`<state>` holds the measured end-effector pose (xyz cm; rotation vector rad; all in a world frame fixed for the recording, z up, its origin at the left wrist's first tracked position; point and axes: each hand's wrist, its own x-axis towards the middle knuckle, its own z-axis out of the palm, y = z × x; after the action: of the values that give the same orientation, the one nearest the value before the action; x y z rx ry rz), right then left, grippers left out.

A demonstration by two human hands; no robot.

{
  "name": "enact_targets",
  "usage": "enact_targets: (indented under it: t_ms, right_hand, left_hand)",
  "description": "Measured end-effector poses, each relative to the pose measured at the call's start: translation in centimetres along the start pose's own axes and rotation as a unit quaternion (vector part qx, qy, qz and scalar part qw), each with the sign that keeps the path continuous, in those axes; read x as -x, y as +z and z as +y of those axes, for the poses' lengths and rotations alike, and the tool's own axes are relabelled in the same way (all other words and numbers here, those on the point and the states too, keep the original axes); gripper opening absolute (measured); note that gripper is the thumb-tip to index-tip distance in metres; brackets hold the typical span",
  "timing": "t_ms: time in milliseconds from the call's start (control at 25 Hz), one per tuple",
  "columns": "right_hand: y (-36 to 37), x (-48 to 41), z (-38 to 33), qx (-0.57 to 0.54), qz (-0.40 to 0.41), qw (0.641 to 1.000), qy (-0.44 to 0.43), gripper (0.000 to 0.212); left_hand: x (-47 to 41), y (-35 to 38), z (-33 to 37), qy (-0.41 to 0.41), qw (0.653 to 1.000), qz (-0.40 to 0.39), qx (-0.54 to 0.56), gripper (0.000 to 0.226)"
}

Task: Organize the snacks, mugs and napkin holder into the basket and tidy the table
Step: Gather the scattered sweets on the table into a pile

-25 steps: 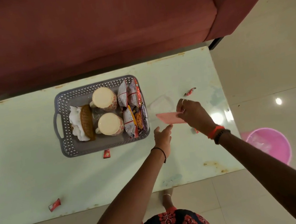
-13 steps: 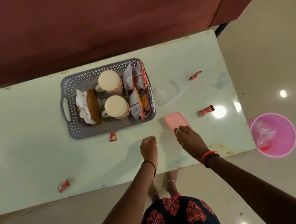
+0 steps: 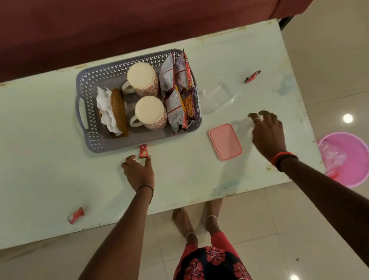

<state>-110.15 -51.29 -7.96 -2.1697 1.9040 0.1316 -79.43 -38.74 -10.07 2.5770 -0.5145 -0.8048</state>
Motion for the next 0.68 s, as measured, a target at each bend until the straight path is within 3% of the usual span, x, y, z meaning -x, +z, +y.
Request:
enact_targets:
  t_ms: [200, 360, 680]
  right_hand:
    - [0.7, -0.3, 1.9, 0.000, -0.052, 0.997, 0.056, 0.050]
    - [1.0, -0.5, 1.9, -0.041, -0.068, 0.995, 0.055, 0.045]
    - [1.0, -1.4, 1.9, -0.055, -0.065, 0.995, 0.056, 0.020]
  left_hand:
    - [-1.8, 0.5, 0.4, 0.025, 0.998, 0.009, -0.050, 0.045]
    - [-1.9, 0.8, 0.8, 0.003, 1.000, 0.004, -0.021, 0.031]
    - [-1.3, 0.2, 2.0, -0.038, 0.998, -0.025, 0.038, 0.033]
